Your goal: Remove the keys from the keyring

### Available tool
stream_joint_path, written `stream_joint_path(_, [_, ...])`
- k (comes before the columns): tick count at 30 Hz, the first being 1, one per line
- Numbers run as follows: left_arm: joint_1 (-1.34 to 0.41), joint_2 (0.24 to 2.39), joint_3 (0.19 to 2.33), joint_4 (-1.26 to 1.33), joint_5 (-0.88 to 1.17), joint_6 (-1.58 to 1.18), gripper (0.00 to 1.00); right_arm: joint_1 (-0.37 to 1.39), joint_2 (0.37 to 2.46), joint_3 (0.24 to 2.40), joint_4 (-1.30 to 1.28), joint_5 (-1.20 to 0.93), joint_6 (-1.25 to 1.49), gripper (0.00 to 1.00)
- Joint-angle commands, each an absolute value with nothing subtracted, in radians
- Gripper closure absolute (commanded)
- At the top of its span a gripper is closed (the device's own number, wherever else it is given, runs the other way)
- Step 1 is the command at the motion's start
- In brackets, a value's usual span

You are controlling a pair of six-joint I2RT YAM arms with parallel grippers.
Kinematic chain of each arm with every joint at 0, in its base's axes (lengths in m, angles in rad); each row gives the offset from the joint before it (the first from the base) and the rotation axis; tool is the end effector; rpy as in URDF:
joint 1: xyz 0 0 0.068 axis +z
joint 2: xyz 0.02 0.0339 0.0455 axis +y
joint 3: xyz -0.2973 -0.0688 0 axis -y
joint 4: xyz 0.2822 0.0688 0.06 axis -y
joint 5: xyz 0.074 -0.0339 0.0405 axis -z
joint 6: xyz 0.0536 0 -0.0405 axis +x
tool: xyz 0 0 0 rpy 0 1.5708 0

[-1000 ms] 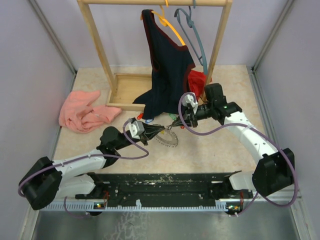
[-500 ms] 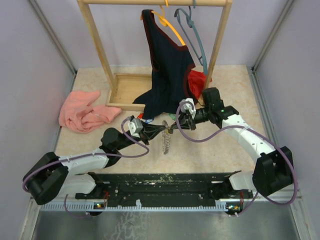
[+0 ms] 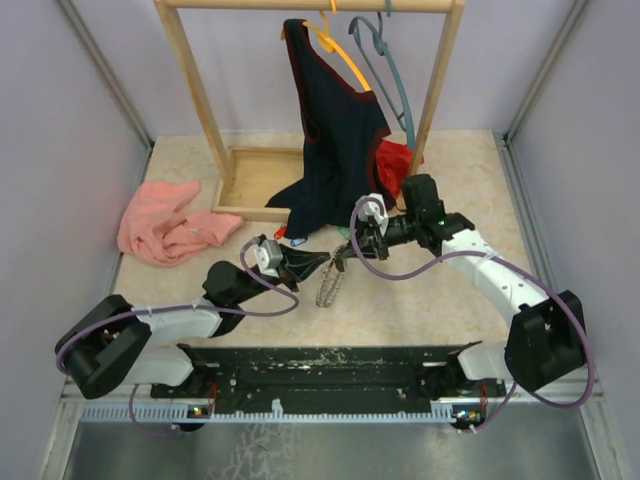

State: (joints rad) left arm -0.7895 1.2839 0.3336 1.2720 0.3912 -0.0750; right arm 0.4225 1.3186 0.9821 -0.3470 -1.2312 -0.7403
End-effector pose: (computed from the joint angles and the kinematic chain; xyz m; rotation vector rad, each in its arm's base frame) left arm 0.1728 -0.2032 0.2430 0.7835 1.0848 -0.9820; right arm 0.2558 0.1704 0.3068 -1.5283 1.1987 1.1473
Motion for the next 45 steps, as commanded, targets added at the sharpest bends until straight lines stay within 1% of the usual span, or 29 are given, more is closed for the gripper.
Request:
stream_joint_path(1, [-0.785, 1.318, 0.297, 1.431, 0.372, -0.077, 1.0, 0.407, 1.306, 1.06, -0.348, -1.31, -0.686, 1.0])
stream_joint_path(7, [-0.786, 1.367, 0.288, 1.492, 0.365, -0.075, 1.0, 0.396, 1.294, 1.102, -0.378, -1.362, -0.639, 1.0])
stream_joint_path(16, [-0.787, 1.4, 0.313, 1.48, 0.39, -0.09, 1.0, 0.396, 1.292, 1.119, -0.383, -1.401, -0.602, 1.0])
stream_joint_path(22, [-0.787, 1.355, 0.312, 1.411, 0.377, -0.06, 0.67, 0.396, 1.289, 1.127, -0.396, -1.405, -0.609, 1.0])
stream_joint_path(24, [-0.787, 1.319, 0.307, 1.367, 0.378, -0.028, 0.6, 0.396, 1.289, 1.128, -0.401, -1.405, -0.613, 1.0])
stream_joint_path(26, [-0.787, 1.277, 0.309, 1.302, 0.391, 0.01, 0.56, 0.396, 1.289, 1.129, -0.406, -1.406, -0.618, 1.0])
stream_joint_path(34, [-0.786, 1.157, 0.357, 1.017, 0.496, 0.145, 0.54, 0.396, 1.289, 1.138, -0.438, -1.408, -0.647, 1.0])
stream_joint_path(45, [-0.786, 1.148, 0.425, 0.918, 0.545, 0.218, 0.53, 0.396, 1.291, 1.135, -0.444, -1.42, -0.655, 1.0])
